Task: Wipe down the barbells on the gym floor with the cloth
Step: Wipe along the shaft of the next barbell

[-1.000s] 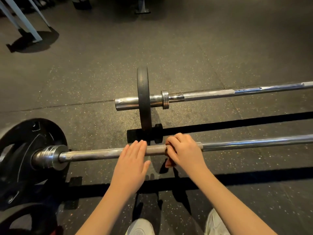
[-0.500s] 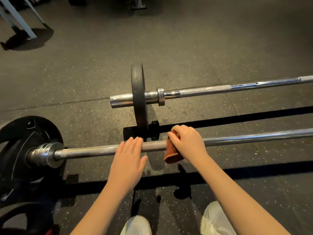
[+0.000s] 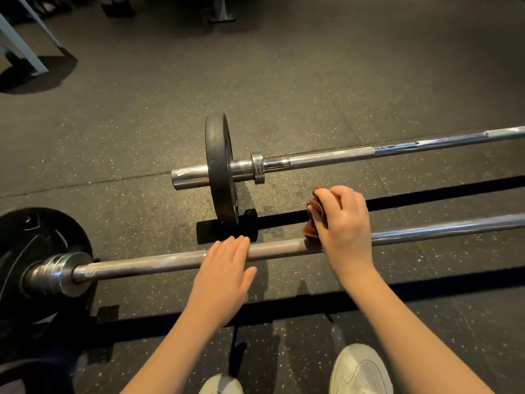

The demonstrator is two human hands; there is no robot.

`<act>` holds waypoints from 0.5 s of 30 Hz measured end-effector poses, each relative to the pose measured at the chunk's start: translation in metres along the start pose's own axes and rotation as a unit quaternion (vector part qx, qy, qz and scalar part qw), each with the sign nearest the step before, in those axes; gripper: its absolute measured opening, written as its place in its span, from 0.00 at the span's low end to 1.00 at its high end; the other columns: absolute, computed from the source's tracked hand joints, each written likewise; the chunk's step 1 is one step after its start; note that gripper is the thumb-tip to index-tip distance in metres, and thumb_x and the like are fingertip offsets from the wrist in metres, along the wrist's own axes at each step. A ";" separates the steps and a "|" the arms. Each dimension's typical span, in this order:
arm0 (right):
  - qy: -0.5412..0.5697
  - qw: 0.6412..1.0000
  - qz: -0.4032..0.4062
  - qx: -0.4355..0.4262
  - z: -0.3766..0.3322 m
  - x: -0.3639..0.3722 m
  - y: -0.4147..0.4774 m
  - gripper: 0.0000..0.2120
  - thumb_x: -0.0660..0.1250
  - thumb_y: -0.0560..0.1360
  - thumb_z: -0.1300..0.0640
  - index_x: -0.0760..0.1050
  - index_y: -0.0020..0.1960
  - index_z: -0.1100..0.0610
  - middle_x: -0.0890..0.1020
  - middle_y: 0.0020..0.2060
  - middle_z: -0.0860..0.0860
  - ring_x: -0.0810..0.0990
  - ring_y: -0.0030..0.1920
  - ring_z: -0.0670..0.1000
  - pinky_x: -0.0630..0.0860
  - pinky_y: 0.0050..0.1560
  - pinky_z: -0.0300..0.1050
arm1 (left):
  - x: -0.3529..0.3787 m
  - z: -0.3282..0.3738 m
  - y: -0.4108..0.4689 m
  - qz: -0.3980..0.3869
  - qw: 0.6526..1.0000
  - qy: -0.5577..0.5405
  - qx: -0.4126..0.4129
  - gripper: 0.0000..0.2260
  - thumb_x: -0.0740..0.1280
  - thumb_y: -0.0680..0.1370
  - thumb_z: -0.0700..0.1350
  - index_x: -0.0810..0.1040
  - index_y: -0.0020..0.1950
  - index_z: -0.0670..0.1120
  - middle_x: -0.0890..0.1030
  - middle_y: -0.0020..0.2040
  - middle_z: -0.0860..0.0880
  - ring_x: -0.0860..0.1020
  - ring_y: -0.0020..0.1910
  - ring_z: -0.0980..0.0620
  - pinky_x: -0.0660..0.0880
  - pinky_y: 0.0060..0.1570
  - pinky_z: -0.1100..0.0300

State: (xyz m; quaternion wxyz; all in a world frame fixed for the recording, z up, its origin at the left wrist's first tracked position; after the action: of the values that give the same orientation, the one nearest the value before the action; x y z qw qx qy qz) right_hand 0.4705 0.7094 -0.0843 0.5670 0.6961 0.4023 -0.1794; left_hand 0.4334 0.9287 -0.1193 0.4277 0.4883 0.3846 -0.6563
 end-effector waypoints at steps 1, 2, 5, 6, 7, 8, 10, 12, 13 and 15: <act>-0.006 1.000 -0.005 -0.002 -0.004 0.003 -0.002 0.16 0.73 0.70 0.63 0.74 0.55 0.61 0.77 0.49 0.61 0.72 0.49 0.59 0.76 0.46 0.54 | 0.001 0.000 0.000 -0.004 1.000 0.000 -0.002 0.31 0.44 0.78 0.59 0.60 0.77 0.46 0.65 0.74 0.50 0.61 0.75 0.51 0.47 0.74 0.57; -0.005 1.000 -0.029 -0.003 -0.008 0.009 -0.009 0.17 0.73 0.69 0.63 0.73 0.55 0.60 0.77 0.52 0.62 0.71 0.53 0.59 0.76 0.50 0.56 | 0.002 0.001 -0.001 -0.006 1.000 0.001 -0.004 0.29 0.45 0.79 0.59 0.61 0.76 0.46 0.66 0.74 0.50 0.62 0.74 0.51 0.48 0.74 0.57; 0.026 0.985 -0.169 -0.022 -0.024 0.022 -0.047 0.17 0.70 0.73 0.52 0.75 0.59 0.57 0.75 0.62 0.60 0.71 0.63 0.63 0.71 0.62 0.61 | 0.002 0.003 -0.001 -0.010 1.000 0.015 -0.004 0.28 0.48 0.78 0.57 0.69 0.72 0.43 0.74 0.68 0.48 0.71 0.68 0.48 0.58 0.70 0.53; 0.038 0.977 -0.206 -0.032 -0.026 0.019 -0.056 0.18 0.65 0.75 0.48 0.75 0.61 0.56 0.74 0.65 0.59 0.70 0.66 0.63 0.68 0.65 0.61 | 0.002 0.002 -0.001 -0.003 1.000 0.018 0.000 0.28 0.49 0.78 0.57 0.70 0.71 0.43 0.75 0.67 0.48 0.72 0.68 0.48 0.59 0.70 0.53; 0.055 0.971 -0.230 -0.039 -0.023 0.014 -0.058 0.20 0.61 0.77 0.46 0.76 0.63 0.56 0.74 0.65 0.58 0.70 0.67 0.62 0.68 0.66 0.60 | 0.001 0.002 -0.001 -0.007 1.000 0.016 -0.001 0.29 0.48 0.78 0.57 0.69 0.72 0.43 0.74 0.68 0.48 0.71 0.69 0.48 0.58 0.70 0.53; 0.075 0.969 -0.234 -0.039 -0.019 0.007 -0.055 0.21 0.59 0.78 0.46 0.77 0.63 0.56 0.77 0.64 0.56 0.73 0.65 0.59 0.71 0.65 0.58 | 0.000 0.002 -0.001 -0.005 1.000 0.012 -0.002 0.30 0.46 0.78 0.58 0.67 0.73 0.44 0.72 0.70 0.48 0.69 0.70 0.49 0.55 0.71 0.54; 0.087 0.972 -0.216 -0.017 -0.007 -0.004 -0.038 0.20 0.59 0.77 0.46 0.78 0.62 0.55 0.82 0.54 0.52 0.79 0.54 0.55 0.79 0.53 0.52 | -0.001 0.002 -0.002 -0.008 1.000 0.000 -0.003 0.33 0.42 0.77 0.59 0.63 0.76 0.45 0.68 0.73 0.49 0.64 0.73 0.50 0.49 0.73 0.57; 0.084 0.971 -0.220 0.037 0.000 0.002 -0.024 0.20 0.59 0.75 0.42 0.78 0.58 0.53 0.82 0.46 0.49 0.78 0.47 0.53 0.76 0.45 0.48 | 0.000 0.002 -0.002 -0.005 1.000 0.002 -0.007 0.33 0.42 0.77 0.59 0.63 0.76 0.45 0.67 0.73 0.49 0.64 0.73 0.50 0.48 0.73 0.57; 0.085 0.968 -0.227 0.060 -0.005 0.008 -0.022 0.20 0.58 0.74 0.40 0.79 0.55 0.52 0.81 0.45 0.48 0.77 0.48 0.54 0.74 0.47 0.49 | 0.001 0.002 -0.002 -0.010 1.000 0.007 -0.009 0.31 0.44 0.77 0.59 0.65 0.75 0.44 0.69 0.72 0.49 0.66 0.72 0.49 0.51 0.72 0.56; 0.078 0.968 -0.231 0.061 -0.025 0.025 -0.031 0.21 0.60 0.72 0.38 0.79 0.52 0.51 0.80 0.50 0.50 0.76 0.54 0.56 0.73 0.57 0.57 | 0.003 0.003 -0.001 -0.019 0.999 0.026 -0.009 0.29 0.48 0.78 0.57 0.69 0.72 0.43 0.74 0.68 0.47 0.71 0.69 0.47 0.60 0.70 0.52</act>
State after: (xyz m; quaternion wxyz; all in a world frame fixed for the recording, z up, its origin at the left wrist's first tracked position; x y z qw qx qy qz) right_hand 0.4573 0.7423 -0.1147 0.4334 0.6298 0.5830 -0.2750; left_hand 0.4312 0.9257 -0.1219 0.4091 0.4936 0.4106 -0.6484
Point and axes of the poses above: each hand's wrist, its own y-axis towards the middle knuckle, its own x-axis out of the palm, z = x × y, the point moved 2 cm from there along y, towards the middle knuckle
